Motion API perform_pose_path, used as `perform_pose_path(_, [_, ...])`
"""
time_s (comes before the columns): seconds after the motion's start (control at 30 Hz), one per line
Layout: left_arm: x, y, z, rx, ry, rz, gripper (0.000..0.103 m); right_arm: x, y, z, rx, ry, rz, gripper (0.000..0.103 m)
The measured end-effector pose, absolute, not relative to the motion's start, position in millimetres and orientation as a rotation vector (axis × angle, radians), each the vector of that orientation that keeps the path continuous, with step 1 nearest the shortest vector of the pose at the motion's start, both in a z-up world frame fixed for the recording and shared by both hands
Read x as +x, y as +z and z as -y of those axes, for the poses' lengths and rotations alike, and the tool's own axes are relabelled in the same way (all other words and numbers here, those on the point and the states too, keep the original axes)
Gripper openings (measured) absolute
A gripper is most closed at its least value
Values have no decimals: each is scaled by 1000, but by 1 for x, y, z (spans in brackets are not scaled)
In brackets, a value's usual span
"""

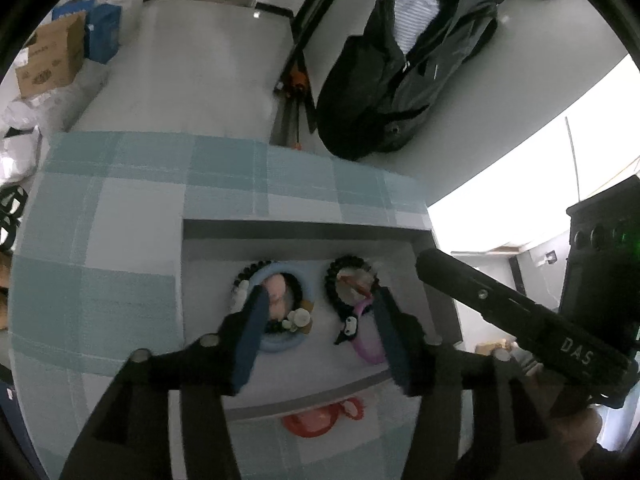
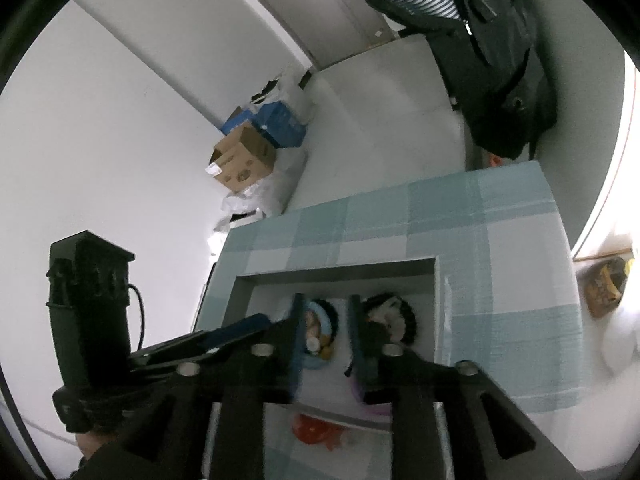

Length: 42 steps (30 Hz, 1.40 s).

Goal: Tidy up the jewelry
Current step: 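Pull both open tools back from the box toward the red badge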

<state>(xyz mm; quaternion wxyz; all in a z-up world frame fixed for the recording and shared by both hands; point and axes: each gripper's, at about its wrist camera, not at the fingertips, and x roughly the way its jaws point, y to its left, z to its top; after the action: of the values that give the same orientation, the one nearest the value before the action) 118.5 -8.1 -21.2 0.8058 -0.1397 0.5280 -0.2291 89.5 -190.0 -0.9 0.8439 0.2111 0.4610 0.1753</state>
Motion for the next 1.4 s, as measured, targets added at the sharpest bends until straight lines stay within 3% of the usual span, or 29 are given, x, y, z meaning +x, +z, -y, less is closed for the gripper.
perform_pose_path(0.1, [116,-18,7,-294,-487,-1120,50,87,2,194,442,363,-955,28])
perform_pose_path(0.43, [97,-1,-6,-261,-445,-1023,50,75,9,197,435,366,-908,47])
perform_pose_path(0.57, [89,3,-19,-275,-399,-985,50,67,13,200,430,368,-889,49])
perform_pose_path(0.8, [72,-1,-33,-297,-344,-979,50,56,13,200,417,371,-889,62])
perform_pose_path(1.17, [36,-13,-25,-279,-403,-1043,50,25,1,190,381,388,-942,73])
perform_pose_path(1.4, [25,-27,-14,-191,-386,-1098,51,10,-9,178,343,399,-987,74])
